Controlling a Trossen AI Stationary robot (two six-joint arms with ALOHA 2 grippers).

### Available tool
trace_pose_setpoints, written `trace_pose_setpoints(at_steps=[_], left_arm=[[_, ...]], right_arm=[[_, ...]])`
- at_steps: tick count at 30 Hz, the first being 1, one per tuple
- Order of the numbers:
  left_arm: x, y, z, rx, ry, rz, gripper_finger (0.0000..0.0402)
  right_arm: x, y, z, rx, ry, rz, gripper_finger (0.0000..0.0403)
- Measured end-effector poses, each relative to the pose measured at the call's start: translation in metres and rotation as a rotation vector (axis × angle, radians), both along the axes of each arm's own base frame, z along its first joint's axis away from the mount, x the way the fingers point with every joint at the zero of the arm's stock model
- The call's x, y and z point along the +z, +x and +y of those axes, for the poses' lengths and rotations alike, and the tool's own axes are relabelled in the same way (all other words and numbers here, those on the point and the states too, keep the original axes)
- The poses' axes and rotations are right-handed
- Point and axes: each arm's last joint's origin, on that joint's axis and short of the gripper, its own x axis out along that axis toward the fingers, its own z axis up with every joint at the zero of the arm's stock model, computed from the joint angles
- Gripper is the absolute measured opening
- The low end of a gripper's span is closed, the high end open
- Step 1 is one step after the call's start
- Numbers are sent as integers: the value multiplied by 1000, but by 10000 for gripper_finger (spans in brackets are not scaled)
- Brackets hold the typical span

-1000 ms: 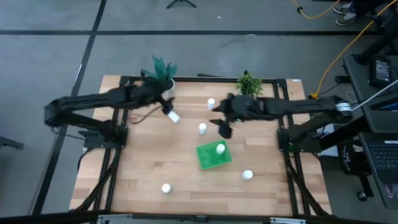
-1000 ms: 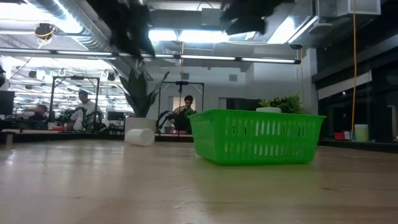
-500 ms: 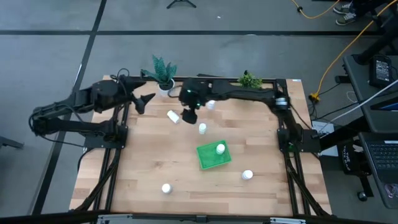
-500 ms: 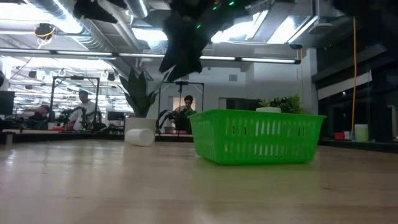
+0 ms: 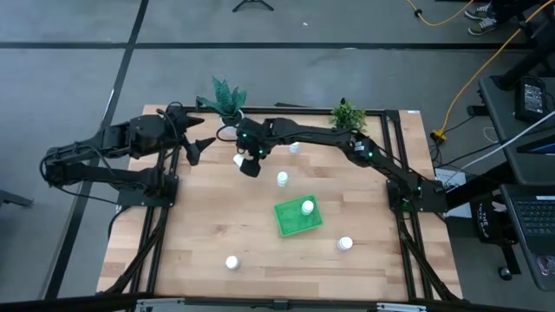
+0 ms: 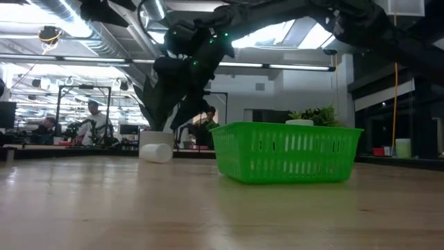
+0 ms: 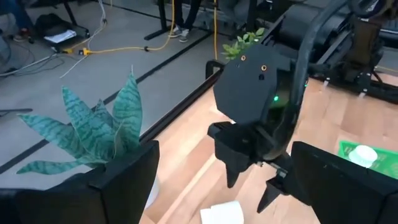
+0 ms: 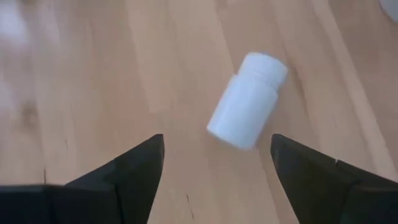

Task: Pick and place pill bottles into a basket
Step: Put the white medicine bottle into the green basket

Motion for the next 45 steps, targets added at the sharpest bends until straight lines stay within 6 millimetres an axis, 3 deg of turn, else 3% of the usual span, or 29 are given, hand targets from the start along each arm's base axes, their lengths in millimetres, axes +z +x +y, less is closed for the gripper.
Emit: trace_pose_setpoints(at_steps=[18, 27, 30, 45], left_arm=[[0, -1, -1, -37, -4, -2, 356], [1, 0, -1, -47, -15, -12, 356], [1, 0, -2, -52, -24, -16, 355], [1, 0, -2, -67, -24, -14, 355]], right_arm=[[-49, 19, -4, -32, 20, -26, 296], [-62, 21, -5, -23, 15, -16, 293], [-69, 21, -6, -21, 16, 4, 280], [-70, 22, -7, 17, 7, -8, 189]])
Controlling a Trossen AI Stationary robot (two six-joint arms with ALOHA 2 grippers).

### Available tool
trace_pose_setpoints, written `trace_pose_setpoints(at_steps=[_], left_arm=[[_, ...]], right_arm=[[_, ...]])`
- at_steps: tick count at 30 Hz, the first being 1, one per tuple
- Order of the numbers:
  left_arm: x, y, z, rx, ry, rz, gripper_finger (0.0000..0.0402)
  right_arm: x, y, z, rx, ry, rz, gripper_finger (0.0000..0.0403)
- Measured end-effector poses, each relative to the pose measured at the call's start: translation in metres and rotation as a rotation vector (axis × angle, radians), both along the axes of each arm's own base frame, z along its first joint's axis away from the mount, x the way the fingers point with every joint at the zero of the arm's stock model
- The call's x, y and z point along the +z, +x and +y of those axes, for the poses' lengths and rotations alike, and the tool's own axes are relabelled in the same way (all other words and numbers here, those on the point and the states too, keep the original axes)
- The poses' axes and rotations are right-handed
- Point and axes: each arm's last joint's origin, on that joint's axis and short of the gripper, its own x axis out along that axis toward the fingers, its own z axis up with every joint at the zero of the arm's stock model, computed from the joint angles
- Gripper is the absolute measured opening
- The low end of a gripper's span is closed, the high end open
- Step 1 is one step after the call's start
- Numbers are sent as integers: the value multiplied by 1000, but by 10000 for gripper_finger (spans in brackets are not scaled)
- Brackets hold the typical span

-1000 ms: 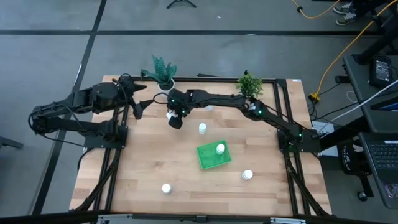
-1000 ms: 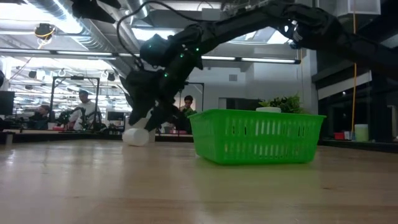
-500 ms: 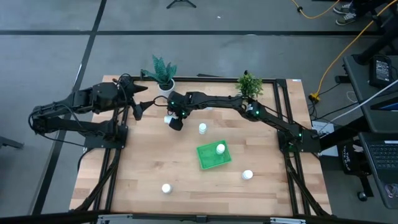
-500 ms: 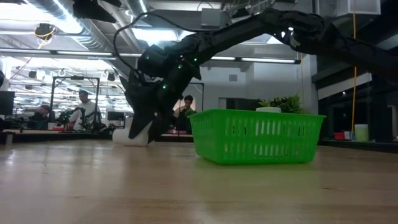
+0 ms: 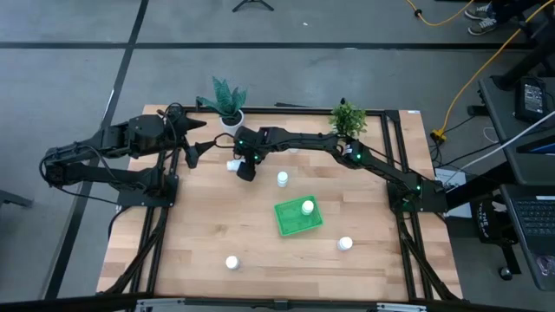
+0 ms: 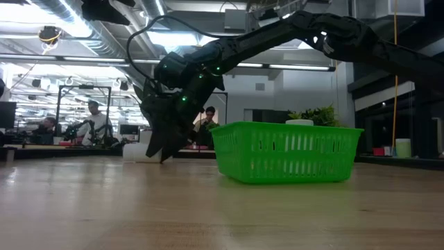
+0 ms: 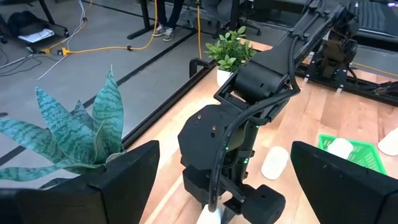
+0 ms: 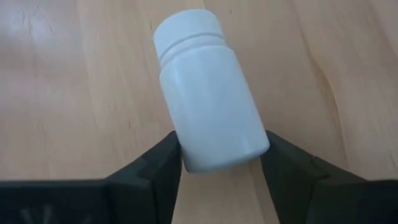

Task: Pick and place pill bottles into a basket
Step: Put the white medicine bottle into the green basket

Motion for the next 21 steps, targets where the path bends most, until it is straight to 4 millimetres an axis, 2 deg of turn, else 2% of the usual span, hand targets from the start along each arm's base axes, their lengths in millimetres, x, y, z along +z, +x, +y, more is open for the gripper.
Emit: trace_pose_setpoints(at_steps=[21], left_arm=[[0, 0, 0, -6, -3, 1, 355]], right_arm=[[1, -1, 2, 20, 0, 11, 180]])
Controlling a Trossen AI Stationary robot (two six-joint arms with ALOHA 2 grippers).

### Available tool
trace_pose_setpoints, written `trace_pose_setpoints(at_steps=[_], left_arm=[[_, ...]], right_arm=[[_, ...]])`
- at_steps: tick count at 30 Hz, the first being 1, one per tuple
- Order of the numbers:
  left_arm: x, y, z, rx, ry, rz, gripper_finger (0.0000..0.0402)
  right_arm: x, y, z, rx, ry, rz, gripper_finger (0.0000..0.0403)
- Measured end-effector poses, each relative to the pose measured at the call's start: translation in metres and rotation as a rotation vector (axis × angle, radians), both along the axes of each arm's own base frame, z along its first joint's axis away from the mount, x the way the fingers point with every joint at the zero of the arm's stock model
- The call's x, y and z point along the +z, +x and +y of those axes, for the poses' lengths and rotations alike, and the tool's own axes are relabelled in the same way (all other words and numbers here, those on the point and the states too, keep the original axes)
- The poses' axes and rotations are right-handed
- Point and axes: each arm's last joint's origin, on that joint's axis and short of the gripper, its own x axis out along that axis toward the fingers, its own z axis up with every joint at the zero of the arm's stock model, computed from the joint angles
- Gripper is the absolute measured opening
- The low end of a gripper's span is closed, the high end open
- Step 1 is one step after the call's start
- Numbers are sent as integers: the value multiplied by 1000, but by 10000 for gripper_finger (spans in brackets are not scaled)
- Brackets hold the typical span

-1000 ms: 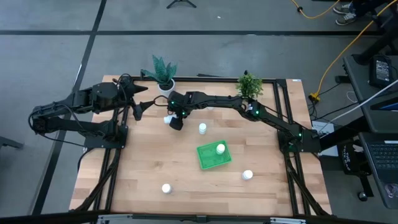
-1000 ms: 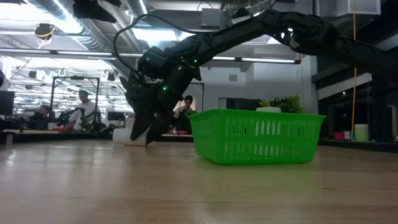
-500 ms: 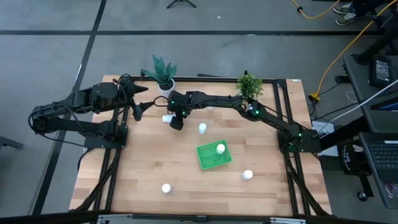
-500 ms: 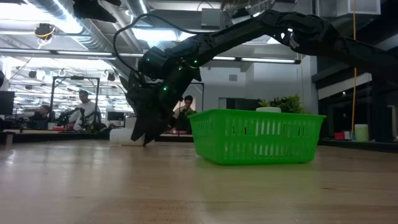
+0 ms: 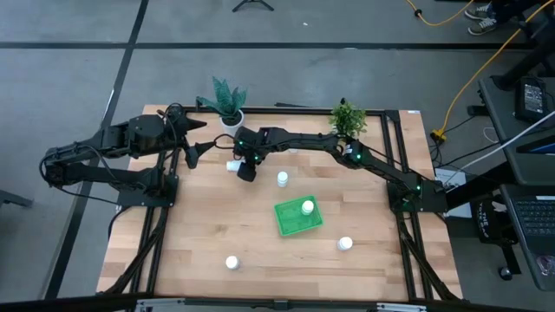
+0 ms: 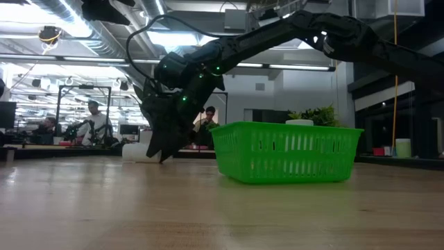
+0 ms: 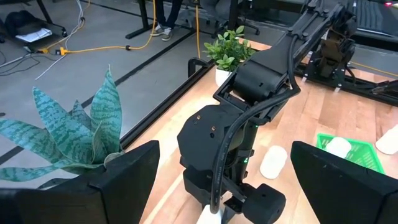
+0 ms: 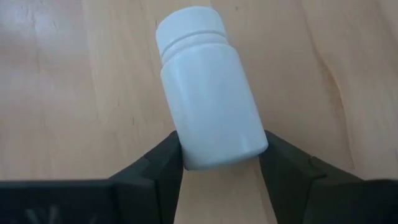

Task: Pick and place pill bottles into a basket
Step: Put the white medicine bottle into the green basket

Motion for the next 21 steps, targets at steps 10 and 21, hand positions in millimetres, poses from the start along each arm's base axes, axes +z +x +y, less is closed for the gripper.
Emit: trace_pose_setpoints(at_steps=[10, 21], left_arm=[[0, 0, 0, -2, 9, 4, 355], [2, -7, 0, 43, 32, -14, 355]], right_arm=[[34, -5, 0, 14, -100, -38, 175], [77, -22, -6, -5, -190, -14, 175]])
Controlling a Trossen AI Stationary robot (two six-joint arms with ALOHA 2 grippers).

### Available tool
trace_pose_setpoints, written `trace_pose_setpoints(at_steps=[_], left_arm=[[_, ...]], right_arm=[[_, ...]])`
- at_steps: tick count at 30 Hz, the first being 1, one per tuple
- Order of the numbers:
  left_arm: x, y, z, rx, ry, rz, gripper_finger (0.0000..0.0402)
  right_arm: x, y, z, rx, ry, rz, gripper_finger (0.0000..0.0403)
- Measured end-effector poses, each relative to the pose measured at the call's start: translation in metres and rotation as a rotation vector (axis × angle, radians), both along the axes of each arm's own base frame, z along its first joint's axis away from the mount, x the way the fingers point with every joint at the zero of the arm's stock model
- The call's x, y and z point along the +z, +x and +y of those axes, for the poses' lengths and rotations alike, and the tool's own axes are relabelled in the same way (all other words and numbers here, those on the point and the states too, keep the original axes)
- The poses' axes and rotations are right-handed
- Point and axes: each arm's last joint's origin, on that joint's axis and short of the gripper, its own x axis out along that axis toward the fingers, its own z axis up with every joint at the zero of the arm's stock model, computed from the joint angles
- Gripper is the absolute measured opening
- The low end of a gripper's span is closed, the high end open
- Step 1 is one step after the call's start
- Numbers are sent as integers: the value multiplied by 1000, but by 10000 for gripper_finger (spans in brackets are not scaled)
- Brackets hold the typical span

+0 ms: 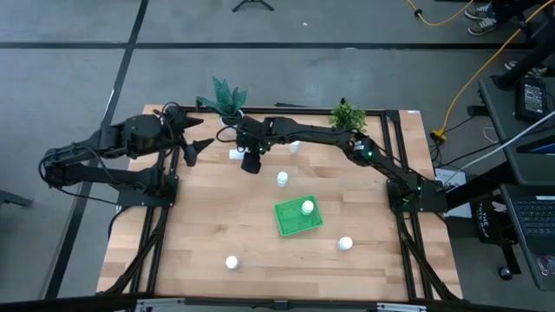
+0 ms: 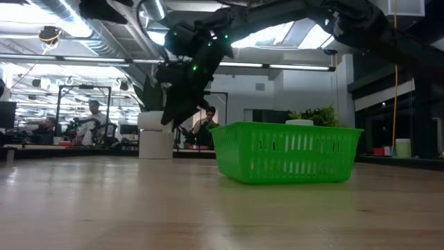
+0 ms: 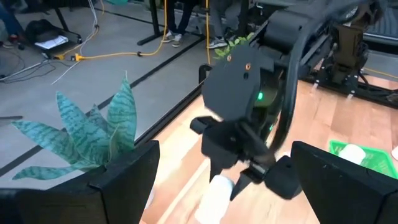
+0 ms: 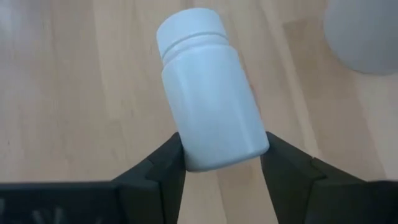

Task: Pick and place pill bottles into a basket
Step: Put the white medicine bottle into the green basket

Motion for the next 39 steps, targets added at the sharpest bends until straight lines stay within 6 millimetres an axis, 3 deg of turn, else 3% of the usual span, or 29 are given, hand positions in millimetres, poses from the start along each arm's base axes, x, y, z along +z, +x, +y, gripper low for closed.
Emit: trace_pose_setpoints(at_steps=[9, 17, 28, 39], left_arm=[[3, -9, -1, 15, 15, -30, 355], [2, -9, -1, 13, 37, -4, 355], [2, -8, -1, 15, 33, -8, 355], [-1, 4, 1, 11, 29, 30, 355]], right_arm=[[64, -21, -1, -25, -84, -87, 175], [141, -57, 11, -61, -201, -202, 174], [227, -130, 60, -153, -405, -223, 174], [266, -208, 113, -261, -497, -149, 174]])
